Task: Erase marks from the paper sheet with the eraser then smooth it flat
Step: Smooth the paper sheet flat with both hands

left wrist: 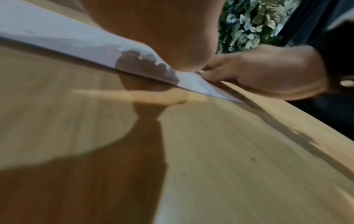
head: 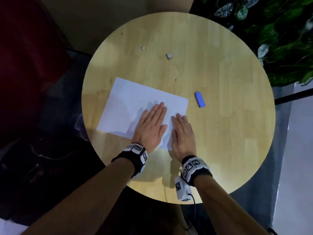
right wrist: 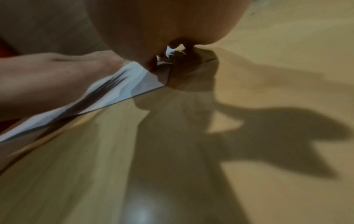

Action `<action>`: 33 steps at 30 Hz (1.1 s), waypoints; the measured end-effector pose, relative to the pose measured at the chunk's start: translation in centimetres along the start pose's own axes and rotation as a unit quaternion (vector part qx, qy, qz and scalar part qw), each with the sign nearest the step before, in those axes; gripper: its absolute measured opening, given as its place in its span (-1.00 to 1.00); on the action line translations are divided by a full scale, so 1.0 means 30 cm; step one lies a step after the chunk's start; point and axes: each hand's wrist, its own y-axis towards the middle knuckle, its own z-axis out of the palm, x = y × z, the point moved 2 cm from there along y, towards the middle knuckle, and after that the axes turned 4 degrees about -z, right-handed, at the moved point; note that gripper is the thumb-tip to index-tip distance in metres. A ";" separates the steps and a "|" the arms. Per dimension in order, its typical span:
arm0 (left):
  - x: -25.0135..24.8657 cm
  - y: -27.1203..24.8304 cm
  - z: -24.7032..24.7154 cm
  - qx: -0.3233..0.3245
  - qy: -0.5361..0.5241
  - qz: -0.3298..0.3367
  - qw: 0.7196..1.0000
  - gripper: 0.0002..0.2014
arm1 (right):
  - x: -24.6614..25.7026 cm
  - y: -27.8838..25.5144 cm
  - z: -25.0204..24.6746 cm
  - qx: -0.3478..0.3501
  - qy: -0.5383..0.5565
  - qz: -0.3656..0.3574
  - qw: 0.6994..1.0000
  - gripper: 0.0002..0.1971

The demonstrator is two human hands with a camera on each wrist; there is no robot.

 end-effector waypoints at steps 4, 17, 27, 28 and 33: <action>0.092 0.027 0.019 0.008 0.008 -0.014 1.000 -0.43 | 0.030 0.043 0.026 -0.040 -0.020 0.008 0.999 -0.53; 0.231 0.082 -0.008 -0.045 0.001 -0.114 0.993 -0.45 | 0.026 0.071 0.052 -0.044 -0.089 0.041 0.994 -0.48; 0.031 0.129 -0.009 0.015 0.009 0.056 0.998 -0.45 | 0.035 0.044 0.051 -0.025 -0.070 0.009 0.997 -0.51; 0.085 0.117 -0.010 0.011 0.006 0.031 0.999 -0.45 | 0.034 0.042 0.051 -0.022 -0.071 0.009 0.997 -0.50; 0.342 0.096 -0.060 -0.009 0.013 -0.151 0.988 -0.42 | 0.050 0.037 0.053 -0.021 -0.093 0.013 0.995 -0.48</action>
